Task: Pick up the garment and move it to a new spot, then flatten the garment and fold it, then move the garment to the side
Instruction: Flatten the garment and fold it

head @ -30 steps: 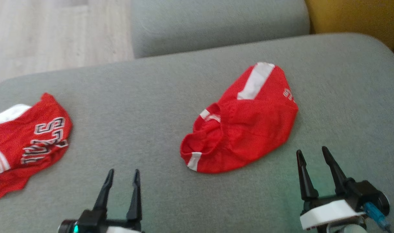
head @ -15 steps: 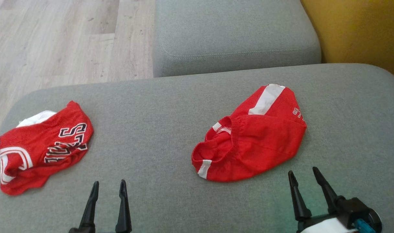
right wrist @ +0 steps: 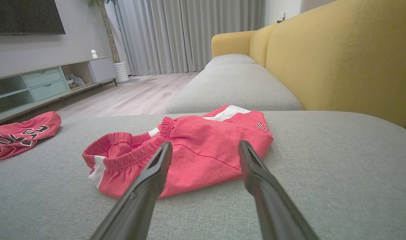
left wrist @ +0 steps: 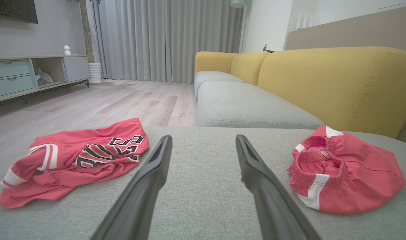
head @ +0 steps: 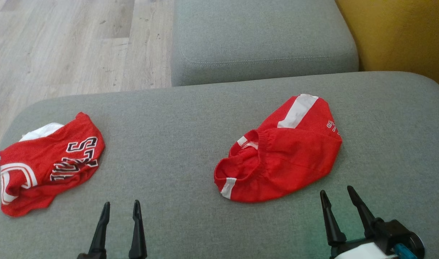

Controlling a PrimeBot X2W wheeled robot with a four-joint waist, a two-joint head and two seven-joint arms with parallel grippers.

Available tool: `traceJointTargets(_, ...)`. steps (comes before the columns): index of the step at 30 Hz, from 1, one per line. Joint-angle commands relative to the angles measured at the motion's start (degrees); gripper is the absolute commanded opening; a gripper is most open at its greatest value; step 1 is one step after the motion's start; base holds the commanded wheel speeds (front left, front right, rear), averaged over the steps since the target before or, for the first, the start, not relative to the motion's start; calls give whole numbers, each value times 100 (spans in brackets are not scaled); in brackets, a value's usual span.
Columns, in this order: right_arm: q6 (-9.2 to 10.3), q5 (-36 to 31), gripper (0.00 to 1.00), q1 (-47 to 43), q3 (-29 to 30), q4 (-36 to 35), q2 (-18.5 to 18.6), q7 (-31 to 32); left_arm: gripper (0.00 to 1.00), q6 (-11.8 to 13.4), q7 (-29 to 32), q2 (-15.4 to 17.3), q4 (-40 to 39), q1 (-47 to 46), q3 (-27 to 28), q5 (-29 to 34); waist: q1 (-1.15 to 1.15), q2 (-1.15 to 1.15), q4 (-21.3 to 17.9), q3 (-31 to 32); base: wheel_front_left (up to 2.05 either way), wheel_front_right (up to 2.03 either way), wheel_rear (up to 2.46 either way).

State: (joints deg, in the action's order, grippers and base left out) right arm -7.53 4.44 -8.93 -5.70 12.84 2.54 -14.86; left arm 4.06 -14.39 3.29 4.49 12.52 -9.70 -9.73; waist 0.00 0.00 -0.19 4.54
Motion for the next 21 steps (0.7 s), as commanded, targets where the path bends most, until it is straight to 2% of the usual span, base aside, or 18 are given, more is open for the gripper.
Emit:
traceJointTargets(1,4,-25,100,186,-135,-148,34,-14,100,33,-61,-41,-152,-212,144,41,0,0,0,-4,0,0,0)
traceJointTargets(21,4,4,100,193,-117,-153,33,-14,100,1,-61,-41,-105,-262,68,135,0,0,29,-8,0,0,0)
